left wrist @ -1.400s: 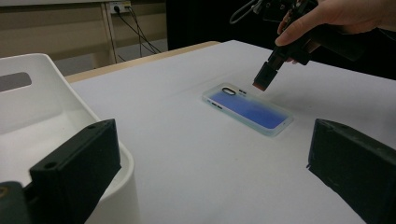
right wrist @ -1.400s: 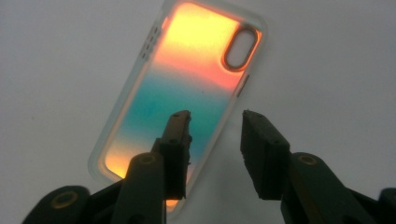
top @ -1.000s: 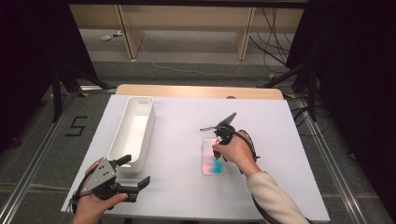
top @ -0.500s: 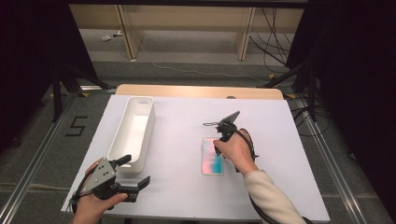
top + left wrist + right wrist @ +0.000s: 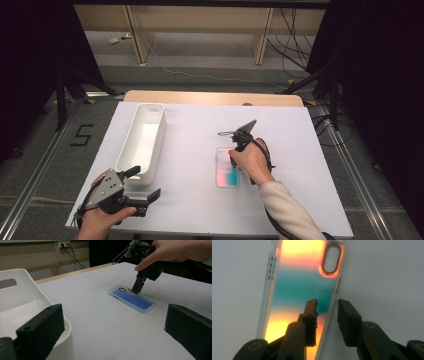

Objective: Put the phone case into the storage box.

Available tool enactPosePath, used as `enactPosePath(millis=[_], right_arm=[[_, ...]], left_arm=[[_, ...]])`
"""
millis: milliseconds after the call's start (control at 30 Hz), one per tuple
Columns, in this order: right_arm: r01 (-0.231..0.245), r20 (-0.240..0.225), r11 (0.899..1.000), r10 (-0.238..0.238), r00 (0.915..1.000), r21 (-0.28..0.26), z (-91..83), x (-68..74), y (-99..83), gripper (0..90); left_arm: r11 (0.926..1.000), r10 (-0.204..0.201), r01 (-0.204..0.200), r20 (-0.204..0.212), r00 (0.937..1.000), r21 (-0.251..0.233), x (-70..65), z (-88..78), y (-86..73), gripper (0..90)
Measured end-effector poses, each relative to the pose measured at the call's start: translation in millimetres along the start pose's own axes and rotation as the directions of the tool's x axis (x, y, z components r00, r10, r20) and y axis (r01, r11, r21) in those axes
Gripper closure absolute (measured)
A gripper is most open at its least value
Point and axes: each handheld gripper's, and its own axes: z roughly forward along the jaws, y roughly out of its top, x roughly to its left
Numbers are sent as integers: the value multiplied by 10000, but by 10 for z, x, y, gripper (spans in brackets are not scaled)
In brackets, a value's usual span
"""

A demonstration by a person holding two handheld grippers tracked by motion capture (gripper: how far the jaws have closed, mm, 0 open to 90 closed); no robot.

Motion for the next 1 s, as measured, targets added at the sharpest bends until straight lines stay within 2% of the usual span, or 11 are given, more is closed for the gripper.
enactPosePath(millis=[33, 67, 100, 267, 333, 367, 433, 667, 733, 800, 1000], right_arm=[[-460, -46, 9989, 460, 9989, 72, 1, 26, 3, 704], [-487, -12, 9986, 488, 9988, 190, -5, 27, 2, 705], [-146, -20, 9999, 146, 9999, 56, 5, 0, 1, 709], [-484, 1, 9987, 484, 9988, 164, 11, 12, 10, 725], [-280, -35, 9996, 280, 9996, 35, 16, -4, 18, 733], [-863, -87, 9956, 867, 9962, 372, 1, 31, 19, 736], [-539, -33, 9985, 539, 9985, 114, 19, 4, 20, 745], [-788, 14, 9963, 788, 9969, 338, 18, 19, 29, 770], [-802, -81, 9967, 802, 9967, 108, 39, 15, 35, 776], [-1167, -30, 9923, 1170, 9931, 420, 24, 32, 39, 782], [-713, -11, 9971, 714, 9974, 267, 28, -10, 39, 800]], left_arm=[[10000, -37, 37, 31, 10000, -45, -1, 3, -2, 18], [10000, -13, 13, 28, 10000, -45, 1, 3, -1, 18], [10000, -5, 5, -11, 10000, 8, 0, -1, 0, 19], [10000, -36, 37, 50, 10000, -77, 3, 4, -2, 19], [10000, -23, 24, 51, 10000, -76, 3, 4, -1, 18], [10000, -30, 31, 48, 10000, -79, 2, 4, -2, 19], [10000, -29, 30, 51, 10000, -75, 3, 4, -1, 19], [10000, -17, 17, 62, 10000, -81, 6, 1, -1, 19], [10000, -5, 5, 15, 10000, -26, 6, -5, 1, 19], [10000, -2, 2, 39, 10000, -62, 8, 0, 0, 19], [10000, -33, 33, 52, 10000, -86, 5, 3, -2, 19]])
